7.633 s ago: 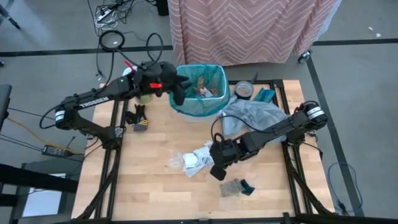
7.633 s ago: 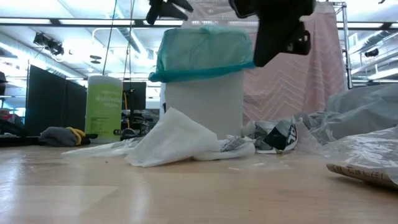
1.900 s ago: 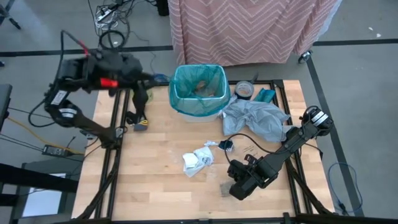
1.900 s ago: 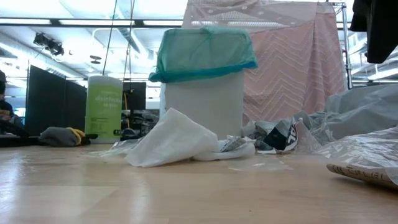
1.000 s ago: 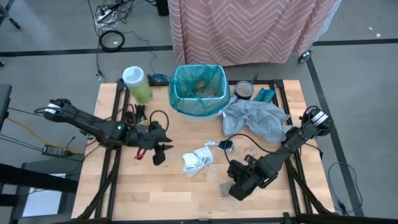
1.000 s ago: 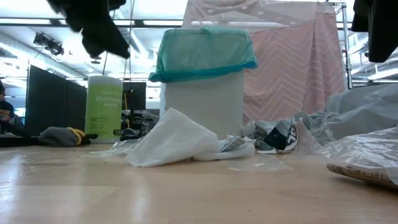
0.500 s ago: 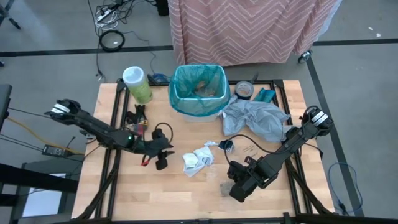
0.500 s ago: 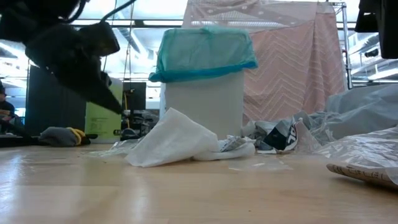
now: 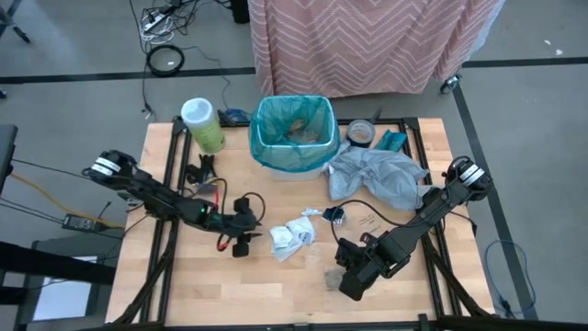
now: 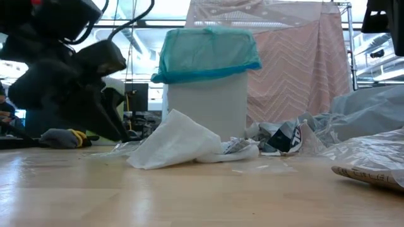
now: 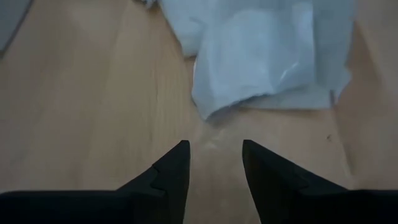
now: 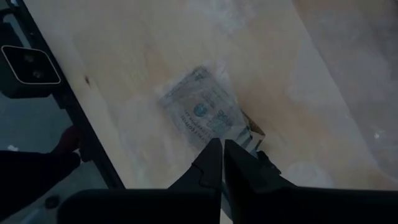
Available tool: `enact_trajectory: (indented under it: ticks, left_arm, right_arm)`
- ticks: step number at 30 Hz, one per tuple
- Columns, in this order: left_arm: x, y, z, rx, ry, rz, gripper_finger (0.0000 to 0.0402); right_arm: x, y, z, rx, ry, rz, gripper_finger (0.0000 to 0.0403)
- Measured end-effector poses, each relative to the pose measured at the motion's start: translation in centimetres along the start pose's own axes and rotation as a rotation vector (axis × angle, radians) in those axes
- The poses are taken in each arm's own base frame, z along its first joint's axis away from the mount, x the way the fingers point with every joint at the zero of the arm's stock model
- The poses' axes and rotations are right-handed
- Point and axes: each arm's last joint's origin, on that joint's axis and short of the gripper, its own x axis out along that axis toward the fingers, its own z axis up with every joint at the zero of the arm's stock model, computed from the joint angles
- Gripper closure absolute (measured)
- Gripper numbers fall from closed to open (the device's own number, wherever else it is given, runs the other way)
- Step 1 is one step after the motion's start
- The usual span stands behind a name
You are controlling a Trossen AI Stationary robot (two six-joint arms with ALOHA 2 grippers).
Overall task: Place trash/remove bag and relplace
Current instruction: Put the transparent plastic material into the trash bin
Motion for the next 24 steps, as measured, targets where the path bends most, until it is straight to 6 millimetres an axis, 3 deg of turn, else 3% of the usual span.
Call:
enact_trajectory:
  ticks: [8, 13, 24]
  left_arm:
    - [1.5, -0.3, -1.0, 0.027, 0.040, 0.010, 0.0225]
    - [2.1, -0.4, -1.4, 0.011, 0.057, 0.015, 0.0236]
    - [2.2, -0.6, -1.3, -0.125, 0.046, -0.006, 0.0392]
  right_arm:
    - [0.0, 0.1, 0.0, 0.001, -0.002, 0.007, 0.0391]
    - [0.0, 0.3, 0.1, 0.007, -0.009, 0.029, 0.0394]
    - [0.0, 0.3, 0.1, 0.017, -0.008, 0.035, 0.0399]
